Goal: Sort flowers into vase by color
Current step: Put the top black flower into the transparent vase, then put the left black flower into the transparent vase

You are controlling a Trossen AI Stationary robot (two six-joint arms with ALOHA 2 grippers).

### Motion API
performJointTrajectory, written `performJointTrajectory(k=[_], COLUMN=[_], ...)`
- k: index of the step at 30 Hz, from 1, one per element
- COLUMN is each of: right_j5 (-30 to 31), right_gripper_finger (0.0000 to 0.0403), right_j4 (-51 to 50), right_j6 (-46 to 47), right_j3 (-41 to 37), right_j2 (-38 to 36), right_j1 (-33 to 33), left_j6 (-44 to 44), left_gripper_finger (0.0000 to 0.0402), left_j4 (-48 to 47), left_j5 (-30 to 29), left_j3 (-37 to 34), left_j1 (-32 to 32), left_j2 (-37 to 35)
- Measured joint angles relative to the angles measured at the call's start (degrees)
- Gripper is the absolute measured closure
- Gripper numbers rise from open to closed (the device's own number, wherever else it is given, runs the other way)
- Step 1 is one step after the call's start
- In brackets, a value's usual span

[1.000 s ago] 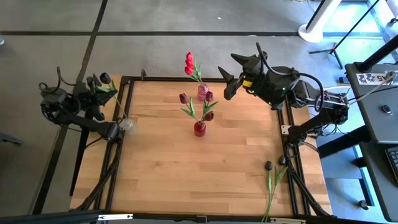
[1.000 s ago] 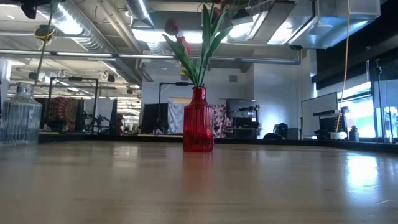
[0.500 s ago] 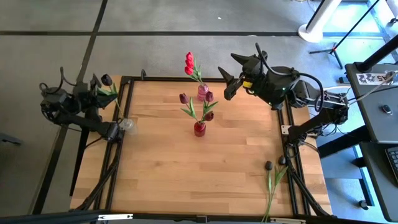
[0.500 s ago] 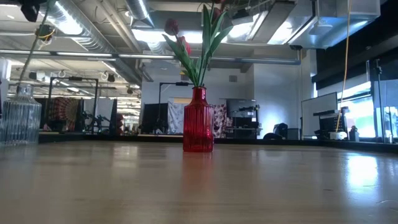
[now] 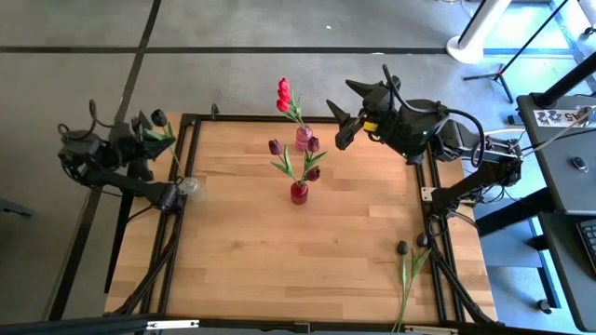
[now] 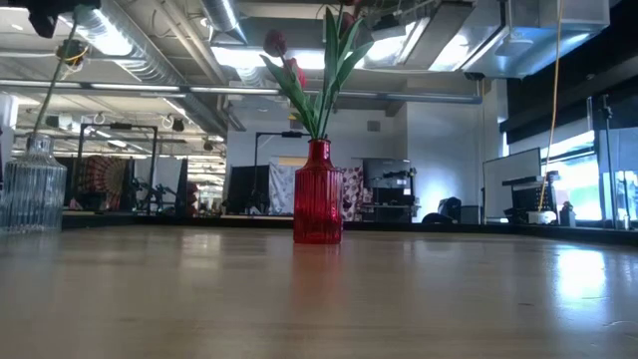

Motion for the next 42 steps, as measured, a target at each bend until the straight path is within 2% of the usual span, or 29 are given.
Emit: performJointTrajectory(k=[6,9,12,16,22,26,30,32,36,42], right_j5=[0.0,0.0,0.0,0.0,-0.1,-0.1,-1.1,-3.4,-5.6,-13.6], right_gripper_finger=[0.0105,0.0105,0.0105,0.0104,0.0085,0.0070,0.0058,0.0054,0.0056,0.0058], right_j4=[0.0,0.0,0.0,-0.1,-3.7,-6.5,-9.1,-11.7,-21.3,-38.6], right_j6=[0.0,0.0,0.7,1.4,2.1,4.4,5.3,8.0,15.3,28.7], right_j3=[0.0,0.0,0.0,0.0,0.0,0.0,0.0,0.0,0.0,0.0], right_j2=[0.0,0.0,0.0,0.0,0.0,0.0,0.0,0.0,0.4,1.9], right_j1=[0.0,0.0,0.0,0.0,0.0,0.0,0.0,0.0,0.0,0.0], left_j6=[-3.4,-8.3,-14.4,-22.0,-32.5,-35.6,-35.3,-35.3,-37.4,-42.0], left_gripper_finger=[0.0392,0.0389,0.0368,0.0322,0.0260,0.0232,0.0214,0.0210,0.0210,0.0213], left_j4=[0.3,-0.1,-1.6,-6.1,-18.0,-24.4,-31.2,-35.3,-35.2,-35.5], left_j5=[-1.8,-2.9,1.7,8.5,17.6,23.2,25.2,27.0,31.9,33.4], left_j3=[-3.8,-5.3,-5.3,-2.9,0.1,0.8,3.4,5.5,7.4,3.2], left_j1=[0.0,0.0,0.0,0.0,0.0,0.0,0.0,0.0,0.0,0.0], left_j2=[0.0,0.0,0.0,0.0,2.0,5.9,12.0,15.1,18.3,20.1])
